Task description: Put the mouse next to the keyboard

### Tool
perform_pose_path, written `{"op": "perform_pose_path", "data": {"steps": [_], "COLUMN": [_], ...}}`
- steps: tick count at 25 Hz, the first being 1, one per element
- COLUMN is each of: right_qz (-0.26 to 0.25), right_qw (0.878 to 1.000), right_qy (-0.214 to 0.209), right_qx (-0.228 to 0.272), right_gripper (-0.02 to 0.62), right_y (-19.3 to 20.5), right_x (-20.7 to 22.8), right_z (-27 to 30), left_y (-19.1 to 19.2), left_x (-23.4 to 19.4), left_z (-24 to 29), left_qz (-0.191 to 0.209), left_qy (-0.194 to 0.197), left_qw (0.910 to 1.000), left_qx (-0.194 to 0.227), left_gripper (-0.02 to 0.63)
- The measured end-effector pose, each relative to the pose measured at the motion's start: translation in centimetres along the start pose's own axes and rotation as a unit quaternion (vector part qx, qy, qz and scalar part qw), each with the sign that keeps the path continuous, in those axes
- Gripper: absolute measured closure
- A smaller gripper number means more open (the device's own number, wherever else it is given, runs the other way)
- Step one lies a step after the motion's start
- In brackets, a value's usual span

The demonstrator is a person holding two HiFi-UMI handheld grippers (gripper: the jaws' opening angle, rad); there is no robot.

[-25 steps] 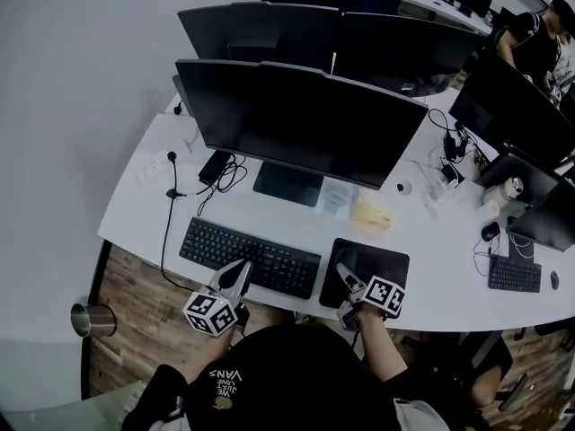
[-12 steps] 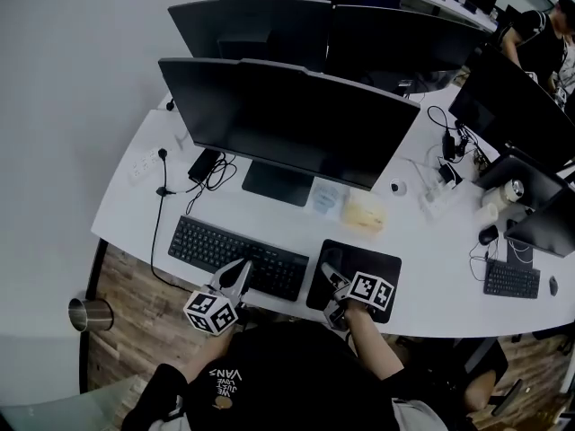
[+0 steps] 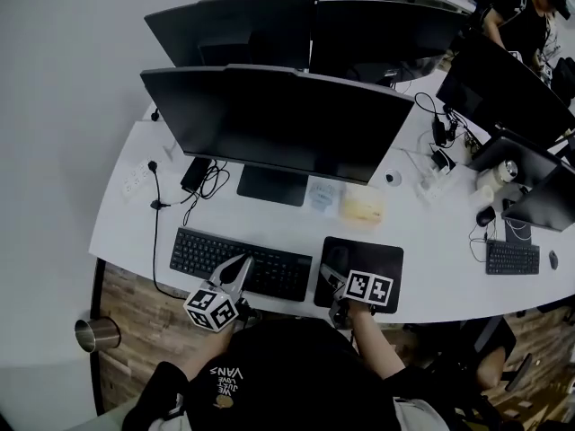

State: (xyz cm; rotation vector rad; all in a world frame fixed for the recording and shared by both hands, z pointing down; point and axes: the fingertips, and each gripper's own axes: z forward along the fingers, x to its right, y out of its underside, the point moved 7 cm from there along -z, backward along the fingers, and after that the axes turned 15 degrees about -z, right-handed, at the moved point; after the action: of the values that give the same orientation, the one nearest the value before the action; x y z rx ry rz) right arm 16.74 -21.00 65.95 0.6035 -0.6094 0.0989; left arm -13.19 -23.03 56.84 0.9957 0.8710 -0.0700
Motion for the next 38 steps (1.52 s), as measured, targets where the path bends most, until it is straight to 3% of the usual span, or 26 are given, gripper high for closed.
{"op": "perform_pose_path", "data": {"steps": [4,12,25,38], "right_qz": [-0.021,0.003,-0.043,-0.07], "right_qw": [0.999,0.999,0.99,0.963], "right_qy": [0.029,0.05,0.131,0.222], "right_qx": [-0.011,-0.015,-0.012,0.133], "right_gripper": [0.309,0.3,0.278,0.284], "right_y": [0.3,0.0,-0.4,-1.2], "right_x": [-0.1,0.7,0.6,-2.7], "right_z": [-0.3,-1.1,-1.4,-4.2], "left_y": [-0.9,-1.6,-2.6,-4.2], "left_x": [-1.2,-2.6,-4.0,-5.0], "left_z": [-0.3,-0.6,-0.3,-1.9], "left_qz": [-0.001,-0.009,-0.01,0.007], "left_qy": [0.006,0.016,0.029,0.058], "left_qw": [0.9999,0.9997,0.9992,0.9978], "left_qx": [-0.008,-0.018,-0.026,-0.031], "left_gripper": [0.604,0.604,0.604,0.604]}}
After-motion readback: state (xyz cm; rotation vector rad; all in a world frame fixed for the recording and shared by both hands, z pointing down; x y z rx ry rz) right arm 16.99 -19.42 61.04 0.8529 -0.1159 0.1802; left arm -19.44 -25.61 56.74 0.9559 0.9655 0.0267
